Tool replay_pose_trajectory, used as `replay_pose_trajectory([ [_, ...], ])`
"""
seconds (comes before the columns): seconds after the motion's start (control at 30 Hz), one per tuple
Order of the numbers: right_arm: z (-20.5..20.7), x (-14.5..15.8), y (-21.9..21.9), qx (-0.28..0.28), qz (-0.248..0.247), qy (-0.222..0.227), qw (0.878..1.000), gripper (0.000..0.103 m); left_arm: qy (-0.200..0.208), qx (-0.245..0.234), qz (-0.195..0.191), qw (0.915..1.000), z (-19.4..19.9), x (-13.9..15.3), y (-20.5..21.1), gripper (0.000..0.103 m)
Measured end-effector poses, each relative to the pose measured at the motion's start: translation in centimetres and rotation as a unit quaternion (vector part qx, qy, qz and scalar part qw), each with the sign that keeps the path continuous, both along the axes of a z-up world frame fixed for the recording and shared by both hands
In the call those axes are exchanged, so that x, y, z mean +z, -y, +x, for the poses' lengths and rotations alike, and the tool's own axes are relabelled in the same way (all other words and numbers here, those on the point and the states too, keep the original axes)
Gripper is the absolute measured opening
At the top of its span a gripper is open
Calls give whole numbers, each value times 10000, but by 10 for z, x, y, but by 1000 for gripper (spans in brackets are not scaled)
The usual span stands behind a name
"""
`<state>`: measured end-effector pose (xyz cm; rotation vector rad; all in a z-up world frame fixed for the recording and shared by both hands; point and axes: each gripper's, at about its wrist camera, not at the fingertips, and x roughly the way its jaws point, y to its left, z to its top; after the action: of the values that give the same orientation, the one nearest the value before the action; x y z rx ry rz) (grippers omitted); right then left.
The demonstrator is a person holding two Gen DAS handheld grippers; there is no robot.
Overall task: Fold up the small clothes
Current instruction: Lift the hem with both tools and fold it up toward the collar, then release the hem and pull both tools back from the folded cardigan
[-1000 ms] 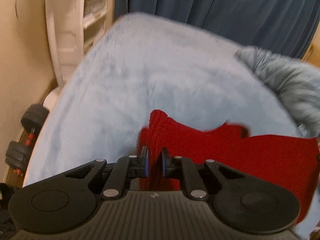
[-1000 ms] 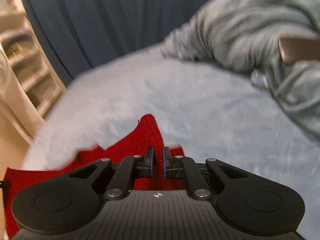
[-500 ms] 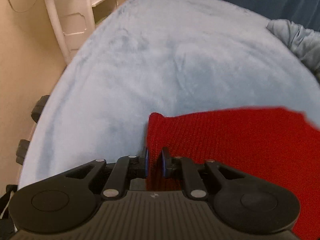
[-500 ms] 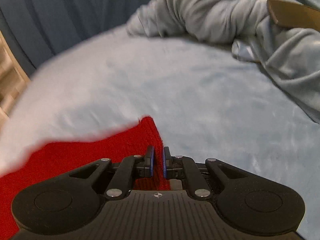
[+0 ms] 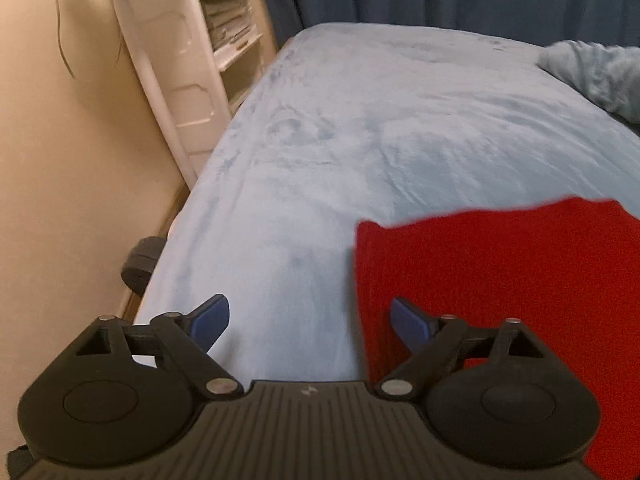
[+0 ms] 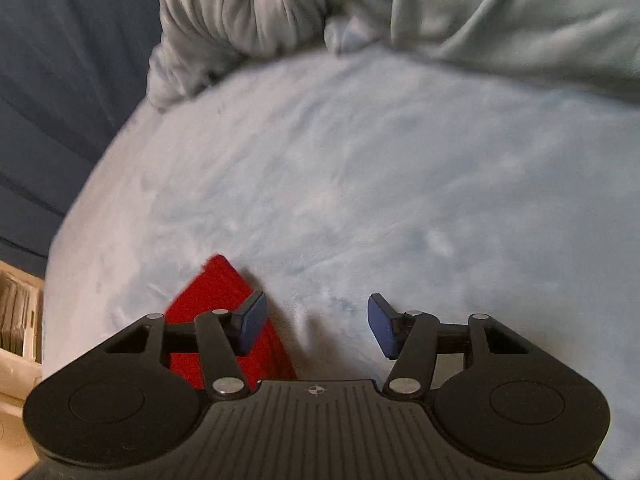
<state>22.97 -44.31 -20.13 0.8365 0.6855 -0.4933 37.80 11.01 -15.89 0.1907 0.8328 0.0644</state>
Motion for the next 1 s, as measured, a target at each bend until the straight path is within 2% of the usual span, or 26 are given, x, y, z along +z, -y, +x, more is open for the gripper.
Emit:
replay_pose_trajectory([
  [0.1,-28,22,-43,1220,-709,193,9898,53,-50,-278,-63,9996,-41,4,10,93],
  [0.2,-45,14,-84,2102,-1105,-75,9714,26,-287,-352,-80,9989,-68,-9,17,93],
  [0.27,-52,-7,-99,2195,-1321,-573,9649,20,-434,-240,79,9987,-79,-24,17,94],
  [0.3,-56,-16,-100,2119,-1417,-724,9643,15,-469,-167,188,9986,-82,-30,16,98],
  [0.37,-62,-25,-95,1902,-1365,-752,9693,4,-442,-20,424,9981,-89,-37,9,103],
  [0.4,-65,-23,-90,1804,-1247,-722,9730,0,-458,24,472,9978,-91,-36,5,103],
  [0.43,-67,-17,-84,1728,-1015,-689,9773,1,-481,49,433,9979,-93,-30,0,103],
  [0.5,-74,-4,-78,1665,-658,-720,9812,8,-456,83,406,9981,-100,-12,-5,103],
  [0.57,-86,19,-81,1665,-617,-717,9815,24,-359,131,473,9981,-113,5,-5,103],
  [0.63,-105,45,-93,1787,-849,-521,9788,48,-237,98,418,9988,-134,26,-1,103],
  [0.67,-115,57,-102,1841,-1003,-437,9768,52,-180,88,333,9992,-148,37,2,103],
  [0.73,-135,80,-124,1945,-1309,-368,9714,76,-90,103,191,9997,-178,56,13,103],
  [0.8,-158,96,-148,2139,-1398,-257,9665,82,-52,119,-23,9999,-208,70,26,103],
  [0.9,-188,111,-177,2302,-1600,-147,9598,82,-164,-2,-456,9988,-251,82,48,103],
  [1.0,-223,119,-207,2340,-1946,-18,9526,82,-233,-230,-575,9978,-291,86,69,103],
])
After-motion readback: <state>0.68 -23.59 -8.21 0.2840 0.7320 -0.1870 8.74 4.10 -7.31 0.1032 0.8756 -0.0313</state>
